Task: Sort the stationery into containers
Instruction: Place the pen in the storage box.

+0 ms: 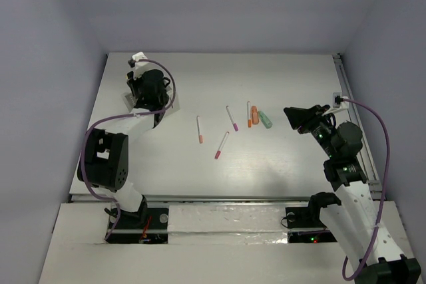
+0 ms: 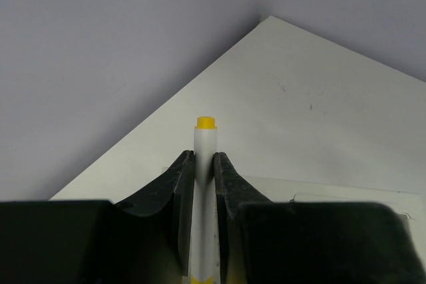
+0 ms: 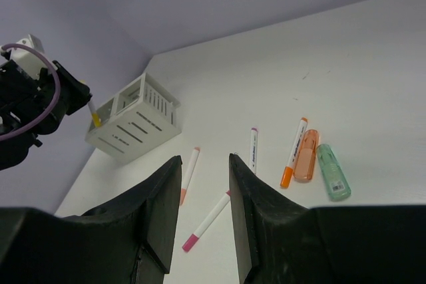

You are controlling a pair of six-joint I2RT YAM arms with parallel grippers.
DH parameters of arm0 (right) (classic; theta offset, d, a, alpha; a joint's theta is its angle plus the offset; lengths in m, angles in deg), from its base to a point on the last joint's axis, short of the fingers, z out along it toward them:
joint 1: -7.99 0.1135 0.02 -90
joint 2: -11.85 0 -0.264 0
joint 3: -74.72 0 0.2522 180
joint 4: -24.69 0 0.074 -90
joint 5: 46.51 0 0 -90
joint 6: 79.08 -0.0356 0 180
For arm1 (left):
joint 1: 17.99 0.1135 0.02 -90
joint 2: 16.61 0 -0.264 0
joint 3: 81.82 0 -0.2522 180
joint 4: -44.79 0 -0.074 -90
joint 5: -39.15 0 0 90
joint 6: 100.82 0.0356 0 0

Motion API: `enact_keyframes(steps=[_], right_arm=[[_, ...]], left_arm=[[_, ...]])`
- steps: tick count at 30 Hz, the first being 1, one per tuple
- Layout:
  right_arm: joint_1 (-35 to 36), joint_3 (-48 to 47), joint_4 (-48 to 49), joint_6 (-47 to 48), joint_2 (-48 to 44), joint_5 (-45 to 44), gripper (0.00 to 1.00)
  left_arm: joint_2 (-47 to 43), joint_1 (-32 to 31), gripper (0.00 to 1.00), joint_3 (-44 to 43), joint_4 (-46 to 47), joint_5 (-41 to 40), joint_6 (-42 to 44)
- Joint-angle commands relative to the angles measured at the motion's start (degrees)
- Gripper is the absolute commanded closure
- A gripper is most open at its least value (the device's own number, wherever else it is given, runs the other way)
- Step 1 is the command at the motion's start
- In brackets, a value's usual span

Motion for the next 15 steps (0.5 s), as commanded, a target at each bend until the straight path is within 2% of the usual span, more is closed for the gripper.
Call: enact_keyframes(steps=[1,12,15], right_arm=[[-0.13,0.43,3.60,-0.16,-0.09,0.93,0.60],[-0.13,0.69,4.30,-0.43,0.79,1.45,0.60],[-0.13,0.69,4.04,-0.34,0.35,1.45,0.60]], left_arm=[[-1.15,1.18,1.00,-2.50,3.02,-0.15,0.61],[3.07,2.33,1.00,-0.83,8.04,-0.86,4.66],[1.93,2.33,0.90,-0.21,7.17,-0.77,3.43]])
